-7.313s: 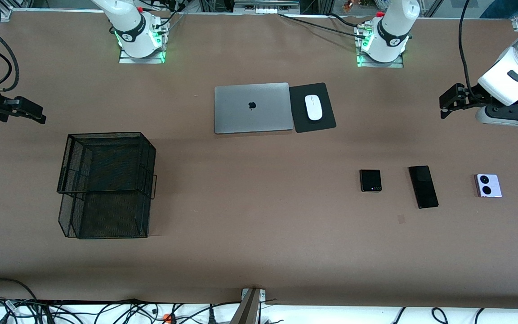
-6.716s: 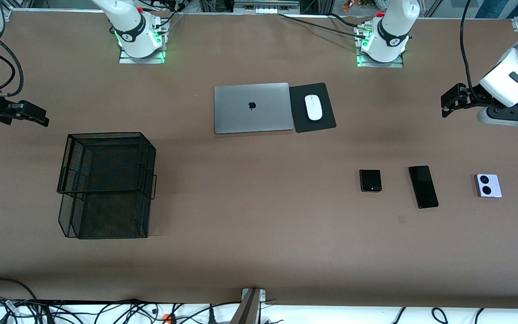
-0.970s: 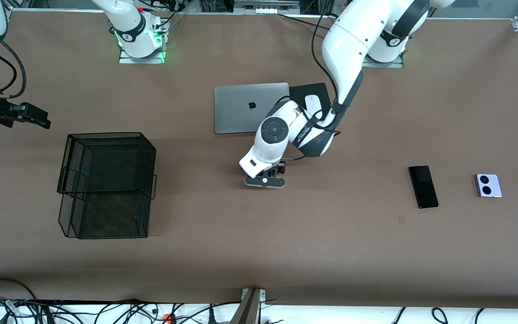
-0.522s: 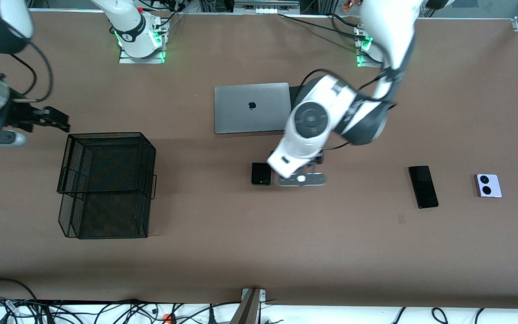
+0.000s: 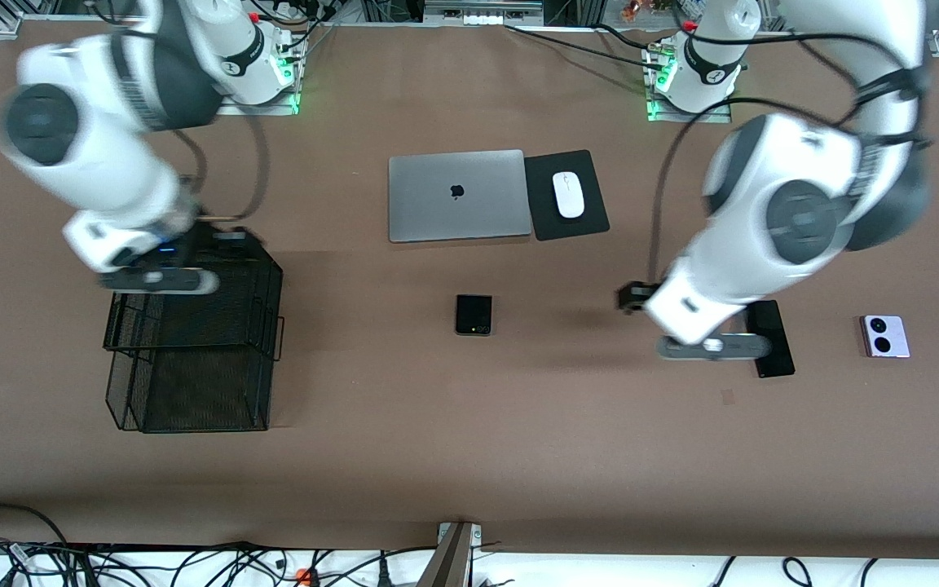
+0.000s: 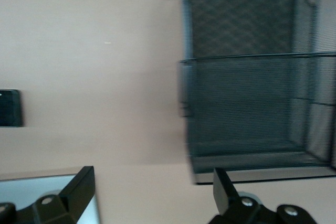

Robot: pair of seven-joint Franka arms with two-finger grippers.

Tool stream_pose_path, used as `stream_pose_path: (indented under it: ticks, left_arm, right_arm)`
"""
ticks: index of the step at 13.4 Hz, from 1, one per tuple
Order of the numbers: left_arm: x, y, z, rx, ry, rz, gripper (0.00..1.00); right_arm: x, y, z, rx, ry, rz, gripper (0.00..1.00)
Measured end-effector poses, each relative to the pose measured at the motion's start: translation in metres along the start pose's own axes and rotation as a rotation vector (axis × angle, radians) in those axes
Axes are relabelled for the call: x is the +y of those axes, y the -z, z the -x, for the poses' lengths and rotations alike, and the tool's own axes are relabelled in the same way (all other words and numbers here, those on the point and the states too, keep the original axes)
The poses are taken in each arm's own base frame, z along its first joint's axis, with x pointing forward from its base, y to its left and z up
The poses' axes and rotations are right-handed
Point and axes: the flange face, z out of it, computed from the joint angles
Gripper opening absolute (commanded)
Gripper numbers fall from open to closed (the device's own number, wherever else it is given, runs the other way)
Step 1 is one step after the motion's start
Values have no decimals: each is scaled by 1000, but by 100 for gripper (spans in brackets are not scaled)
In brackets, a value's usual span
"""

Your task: Place phones with both arms

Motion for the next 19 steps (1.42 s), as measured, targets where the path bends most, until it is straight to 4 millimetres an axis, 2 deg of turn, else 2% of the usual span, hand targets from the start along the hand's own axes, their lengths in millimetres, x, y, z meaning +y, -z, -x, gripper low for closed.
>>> stream_pose_path:
  ticks: [3,7,10,12,14,19]
  left_arm:
    - [-34,23,8,-44,38,-35,100]
    - [-46,75,19,4,28,-70,100]
    - [-57,88,25,37,-1,-147,100]
    - [-55,86,28,45,-31,-167,100]
    - [-58,82,31,36,-57,-170,100]
    - [-100,68,45,58,-94,-162,100]
  right_arm:
    - [-90,-18,26,35,-18,-19,100]
    - [-210,-57,68,36,-64,-22,100]
    - [-275,-76,84,45,-102,-32,100]
    - [-301,-91,88,48,-104,-33,100]
    - [-315,-110,89,55,-93,-32,100]
    - [-327,-167,83,81,-78,-33,100]
